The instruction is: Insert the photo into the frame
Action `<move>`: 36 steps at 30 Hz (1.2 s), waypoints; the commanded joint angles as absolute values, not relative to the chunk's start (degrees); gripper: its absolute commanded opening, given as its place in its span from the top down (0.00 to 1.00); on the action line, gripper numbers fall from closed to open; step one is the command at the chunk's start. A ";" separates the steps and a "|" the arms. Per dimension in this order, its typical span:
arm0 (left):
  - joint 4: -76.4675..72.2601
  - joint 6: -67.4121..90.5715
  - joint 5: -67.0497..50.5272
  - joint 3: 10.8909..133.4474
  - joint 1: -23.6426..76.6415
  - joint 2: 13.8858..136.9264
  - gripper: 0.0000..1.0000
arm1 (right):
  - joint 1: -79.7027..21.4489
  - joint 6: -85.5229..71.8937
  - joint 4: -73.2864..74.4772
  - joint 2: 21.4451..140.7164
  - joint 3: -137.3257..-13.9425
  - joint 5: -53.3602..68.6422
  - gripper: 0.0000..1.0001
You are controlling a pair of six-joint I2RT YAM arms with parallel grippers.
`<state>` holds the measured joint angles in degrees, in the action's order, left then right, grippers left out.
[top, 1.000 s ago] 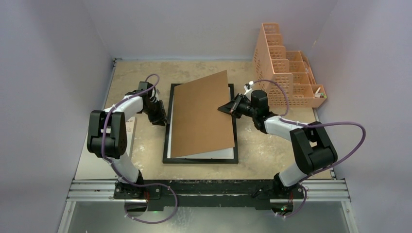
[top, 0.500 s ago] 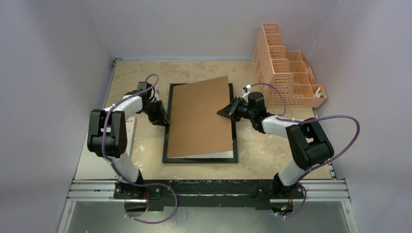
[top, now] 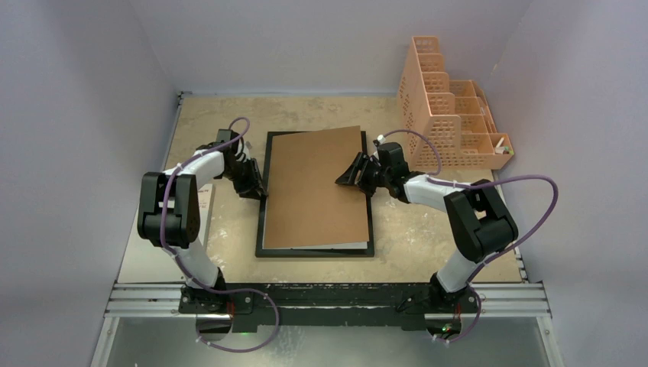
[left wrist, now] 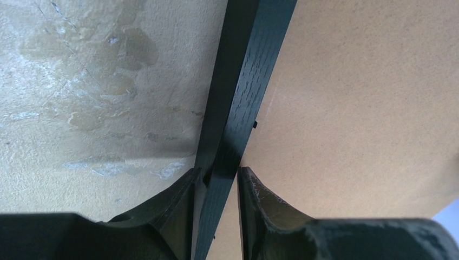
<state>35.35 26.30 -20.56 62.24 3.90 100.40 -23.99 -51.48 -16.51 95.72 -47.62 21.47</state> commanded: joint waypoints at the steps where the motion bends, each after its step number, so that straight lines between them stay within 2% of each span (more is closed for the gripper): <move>1: 35.29 25.49 -20.75 63.46 4.22 100.79 0.67 | -24.08 -45.96 -10.66 96.64 -51.67 17.53 0.37; 7: 35.40 25.32 -20.81 63.61 4.23 100.86 0.66 | -24.08 -42.90 -6.75 96.67 -52.91 14.86 0.28; 21: 35.95 25.49 -20.57 64.81 4.22 101.40 0.64 | -24.08 -41.47 4.39 92.83 -52.97 8.98 0.24; 22: 35.88 25.51 -20.57 64.78 4.23 101.47 0.64 | -24.08 -41.43 4.81 92.62 -53.04 8.44 0.25; 27: 35.86 25.58 -20.89 64.86 4.22 101.73 0.64 | -24.15 -41.56 4.60 94.82 -53.76 10.13 0.44; 30: 35.90 25.67 -21.13 64.81 4.25 101.64 0.64 | -24.62 -41.57 4.23 95.63 -53.95 9.82 0.51; 34: 35.95 25.58 -21.15 64.78 4.22 101.41 0.64 | -25.27 -40.91 5.26 95.71 -54.42 6.96 0.52; 36: 36.08 25.58 -20.97 64.84 4.22 101.36 0.64 | -25.49 -40.06 6.76 95.71 -55.04 4.63 0.48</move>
<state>35.70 25.96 -20.62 62.81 3.92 101.49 -24.75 -41.50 3.09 94.87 -52.77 9.41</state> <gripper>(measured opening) 0.361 0.494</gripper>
